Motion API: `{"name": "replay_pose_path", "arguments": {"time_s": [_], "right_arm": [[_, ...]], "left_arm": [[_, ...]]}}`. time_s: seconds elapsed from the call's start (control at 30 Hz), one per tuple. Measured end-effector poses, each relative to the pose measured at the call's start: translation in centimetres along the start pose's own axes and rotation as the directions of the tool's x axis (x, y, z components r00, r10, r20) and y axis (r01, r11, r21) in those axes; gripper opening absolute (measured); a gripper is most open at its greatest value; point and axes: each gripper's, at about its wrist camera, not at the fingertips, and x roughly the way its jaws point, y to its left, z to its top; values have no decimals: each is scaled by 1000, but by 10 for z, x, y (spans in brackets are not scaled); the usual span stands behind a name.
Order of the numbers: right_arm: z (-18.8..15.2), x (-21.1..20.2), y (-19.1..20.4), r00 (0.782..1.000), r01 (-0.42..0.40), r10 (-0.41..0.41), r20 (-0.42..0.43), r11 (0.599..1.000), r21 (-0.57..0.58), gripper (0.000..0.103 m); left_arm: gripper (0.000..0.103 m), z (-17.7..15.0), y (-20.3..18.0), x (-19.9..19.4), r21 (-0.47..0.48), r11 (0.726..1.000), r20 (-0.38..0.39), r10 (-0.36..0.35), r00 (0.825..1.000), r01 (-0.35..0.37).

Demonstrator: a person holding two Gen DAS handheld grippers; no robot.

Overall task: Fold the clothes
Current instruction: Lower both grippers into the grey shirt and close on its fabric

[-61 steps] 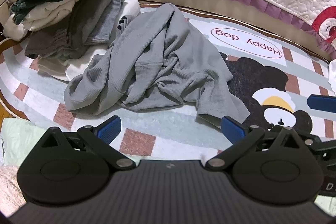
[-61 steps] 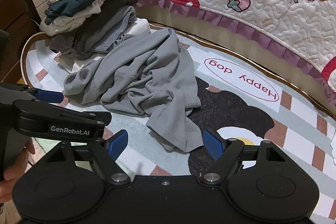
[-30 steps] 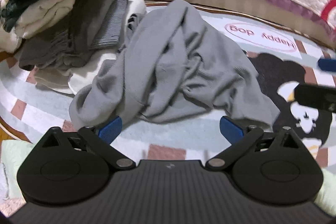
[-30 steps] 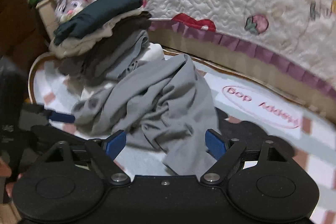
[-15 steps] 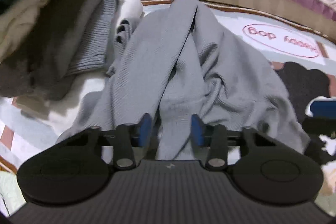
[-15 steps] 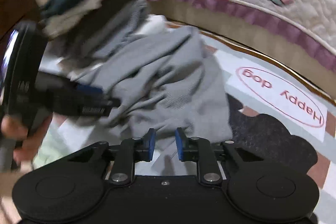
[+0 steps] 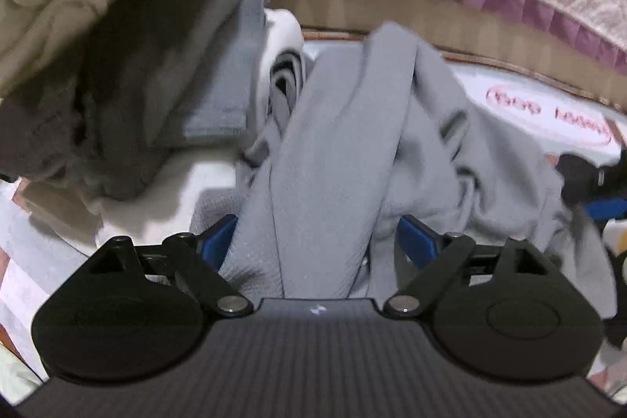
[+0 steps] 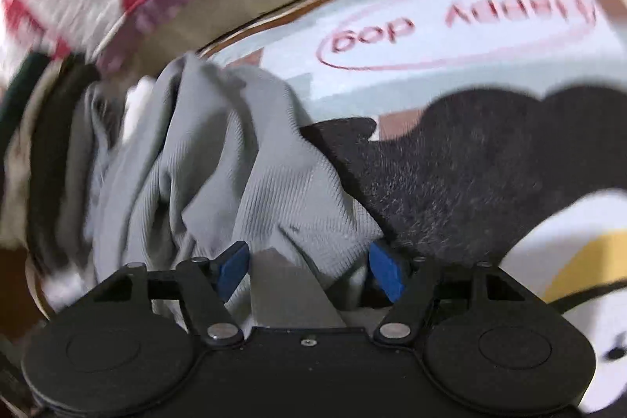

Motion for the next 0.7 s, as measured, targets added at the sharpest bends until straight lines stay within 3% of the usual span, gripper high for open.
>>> {"name": "replay_pose_path", "arguments": {"time_s": [0.13,0.23,0.3,0.37,0.4,0.43,0.47,0.53,0.57,0.6,0.7], "right_arm": [[-1,15,-15,997,-73,74,-4,985,157,77],[-4,24,-14,991,-131,129,26,962,241,78],[-3,31,-7,986,-164,162,28,954,249,73],[-2,37,7,985,-169,170,12,968,187,53],[-2,41,14,984,-174,176,3,973,152,27],[-4,45,19,981,-193,196,-8,972,137,14],[-7,50,24,977,-210,214,-20,970,123,13],[-14,55,35,969,-237,242,-42,966,99,10],[-17,54,40,965,-254,259,-48,964,79,10],[-20,52,44,960,-271,275,-54,961,58,10],[-26,34,52,944,-324,324,-53,946,7,9]], "left_arm": [[96,-9,-8,15,61,992,-83,-107,991,112],[96,-12,-17,21,100,991,-70,-85,994,92],[97,-13,-20,23,124,989,-33,-77,997,80],[99,-14,-23,26,149,987,1,-57,998,56],[98,-14,-24,27,146,988,6,-52,999,50],[94,-11,-23,27,131,990,11,-56,998,54],[87,-9,-23,27,118,991,16,-63,998,61],[52,-5,-21,24,88,991,22,-105,994,102],[45,-2,-20,22,72,990,22,-127,992,125],[31,0,-19,22,60,988,15,-143,990,142],[20,5,-21,12,57,986,16,-157,987,156]]}}
